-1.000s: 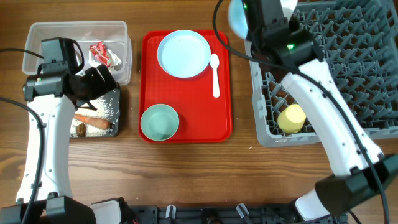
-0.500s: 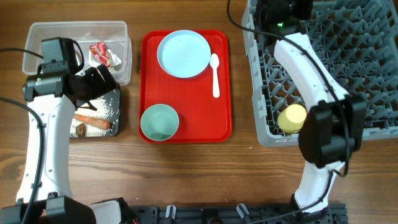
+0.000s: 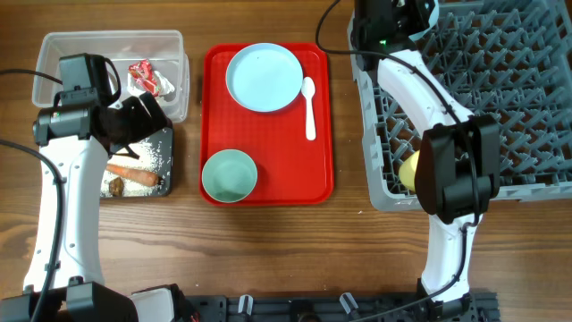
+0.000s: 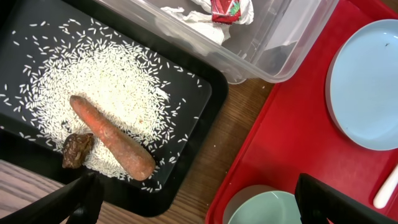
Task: Sort waste into correct bins and load items into the dishwasher rack
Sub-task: 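Carry the white bowl to the rack and set it in with right gripper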
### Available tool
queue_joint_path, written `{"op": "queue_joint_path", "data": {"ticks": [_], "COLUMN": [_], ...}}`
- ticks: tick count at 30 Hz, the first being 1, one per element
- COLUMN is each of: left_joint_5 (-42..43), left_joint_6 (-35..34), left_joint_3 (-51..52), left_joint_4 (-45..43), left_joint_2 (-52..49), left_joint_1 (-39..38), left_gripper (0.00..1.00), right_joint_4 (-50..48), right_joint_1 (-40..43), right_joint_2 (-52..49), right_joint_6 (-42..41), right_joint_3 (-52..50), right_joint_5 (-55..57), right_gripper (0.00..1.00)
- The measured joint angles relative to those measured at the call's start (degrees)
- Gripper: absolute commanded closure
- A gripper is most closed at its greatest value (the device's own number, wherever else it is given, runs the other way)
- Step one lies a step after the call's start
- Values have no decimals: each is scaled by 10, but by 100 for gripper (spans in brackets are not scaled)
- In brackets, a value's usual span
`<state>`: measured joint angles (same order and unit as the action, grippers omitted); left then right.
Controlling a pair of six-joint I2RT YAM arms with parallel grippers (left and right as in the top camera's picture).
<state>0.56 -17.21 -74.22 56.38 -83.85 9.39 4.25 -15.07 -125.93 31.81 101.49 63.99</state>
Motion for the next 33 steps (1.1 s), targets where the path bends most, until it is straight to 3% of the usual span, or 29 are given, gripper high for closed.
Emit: {"op": "queue_joint_path", "data": {"ticks": [10, 33], "left_joint_5": [0, 0], "left_joint_6": [0, 0], "left_joint_3": [0, 0], "left_joint_4": [0, 0], "left_joint_2": [0, 0], "left_joint_1": [0, 0], "left_gripper": [0, 0], "right_joint_4": [59, 60], "right_joint_1": [-5, -39], "right_joint_2": [-2, -3], "right_joint_6": [-5, -9], "right_joint_3": [0, 0], "right_joint_5": [-7, -21], "right_gripper": [96, 96]}}
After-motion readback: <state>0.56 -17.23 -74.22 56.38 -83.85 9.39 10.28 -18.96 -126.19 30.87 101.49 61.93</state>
